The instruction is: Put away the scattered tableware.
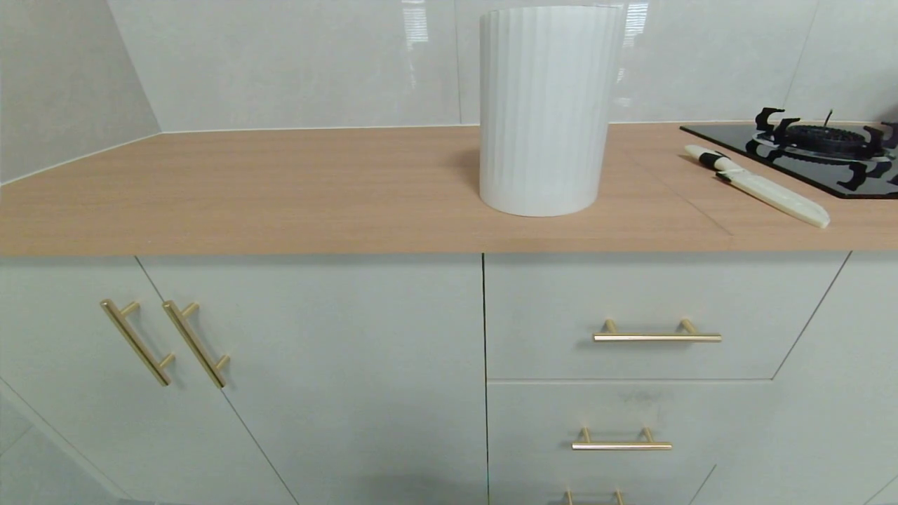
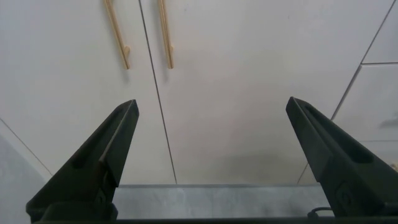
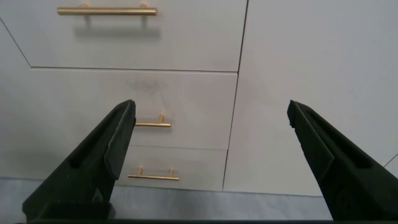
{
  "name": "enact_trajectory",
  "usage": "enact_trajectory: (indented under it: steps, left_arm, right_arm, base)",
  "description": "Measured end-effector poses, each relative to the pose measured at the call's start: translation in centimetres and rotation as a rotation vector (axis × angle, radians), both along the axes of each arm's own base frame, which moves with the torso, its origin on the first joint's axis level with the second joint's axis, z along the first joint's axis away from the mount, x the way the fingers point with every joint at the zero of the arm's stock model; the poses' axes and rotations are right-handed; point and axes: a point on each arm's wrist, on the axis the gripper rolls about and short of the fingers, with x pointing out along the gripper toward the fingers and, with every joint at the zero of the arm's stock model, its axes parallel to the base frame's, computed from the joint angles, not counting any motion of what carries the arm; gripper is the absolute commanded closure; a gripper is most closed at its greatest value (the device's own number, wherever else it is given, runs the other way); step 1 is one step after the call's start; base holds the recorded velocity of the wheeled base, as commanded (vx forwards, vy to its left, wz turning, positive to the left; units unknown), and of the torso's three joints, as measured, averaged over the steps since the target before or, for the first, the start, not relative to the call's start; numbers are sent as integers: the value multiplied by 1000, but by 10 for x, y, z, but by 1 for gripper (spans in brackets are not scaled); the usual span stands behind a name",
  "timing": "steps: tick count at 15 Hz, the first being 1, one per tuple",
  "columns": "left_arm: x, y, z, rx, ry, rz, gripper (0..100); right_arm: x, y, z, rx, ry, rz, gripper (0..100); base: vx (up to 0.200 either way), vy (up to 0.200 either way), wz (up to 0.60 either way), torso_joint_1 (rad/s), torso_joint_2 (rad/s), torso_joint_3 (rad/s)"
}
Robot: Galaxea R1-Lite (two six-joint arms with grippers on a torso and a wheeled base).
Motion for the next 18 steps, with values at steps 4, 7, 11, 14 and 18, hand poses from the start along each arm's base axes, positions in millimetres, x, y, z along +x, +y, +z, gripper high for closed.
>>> enact_trajectory:
  steps: [4, 7, 11, 14, 18]
  left_arm:
    - [0, 0, 0, 0, 0, 0, 0]
    - [0, 0, 0, 0, 3, 0, 0]
    - [0, 0, 0, -1, 0, 0, 0]
    - [0, 0, 0, -1, 0, 0, 0]
    - [0, 0, 0, 0, 0, 0, 0]
  right_arm:
    - [0, 0, 0, 0, 0, 0, 0]
    - [0, 0, 0, 0, 0, 0, 0]
    - [0, 0, 0, 0, 0, 0, 0]
    - [0, 0, 0, 0, 0, 0, 0]
    - [0, 0, 0, 0, 0, 0, 0]
  base:
    - [0, 0, 0, 9, -129, -134]
    - [0, 0, 0, 45, -339, -344]
    - [0, 0, 0, 96, -509, -339]
    - [0, 0, 0, 137, -461, -326]
    - [0, 0, 0, 164, -476, -312]
